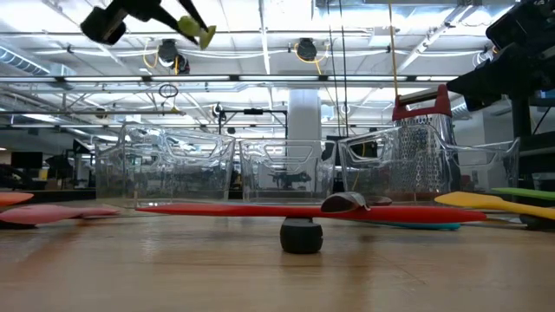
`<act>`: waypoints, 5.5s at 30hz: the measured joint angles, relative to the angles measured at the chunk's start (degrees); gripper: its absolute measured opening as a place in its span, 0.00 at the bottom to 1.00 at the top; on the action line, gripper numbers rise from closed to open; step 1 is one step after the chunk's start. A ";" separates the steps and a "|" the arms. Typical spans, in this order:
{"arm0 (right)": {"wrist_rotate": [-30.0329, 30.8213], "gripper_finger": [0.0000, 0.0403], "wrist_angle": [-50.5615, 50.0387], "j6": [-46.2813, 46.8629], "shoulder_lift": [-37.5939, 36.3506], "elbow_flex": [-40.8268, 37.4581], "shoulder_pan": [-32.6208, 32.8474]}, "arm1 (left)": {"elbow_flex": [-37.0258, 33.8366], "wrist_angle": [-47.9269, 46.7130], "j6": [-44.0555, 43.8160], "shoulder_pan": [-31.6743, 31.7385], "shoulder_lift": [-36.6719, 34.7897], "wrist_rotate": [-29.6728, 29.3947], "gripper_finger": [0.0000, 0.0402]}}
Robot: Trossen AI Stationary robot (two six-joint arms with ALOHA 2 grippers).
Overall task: Pick & Place Kitchen Items
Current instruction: Put the green serving spoon into the left bin, then put the right red serving spoon into the left bin
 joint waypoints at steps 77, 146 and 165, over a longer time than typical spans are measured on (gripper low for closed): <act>-0.22 0.02 -0.04 -1.90 0.02 0.00 0.00 | -2.17 -22.50 -0.46 34.50 15.57 30.08 0.21; -4.41 0.02 1.31 15.03 0.02 0.00 -0.01 | -20.96 40.28 49.78 6.37 -13.59 21.25 0.43; -13.94 0.00 9.41 9.03 9.78 0.04 0.01 | -37.05 47.44 61.14 1.44 -30.77 16.68 0.43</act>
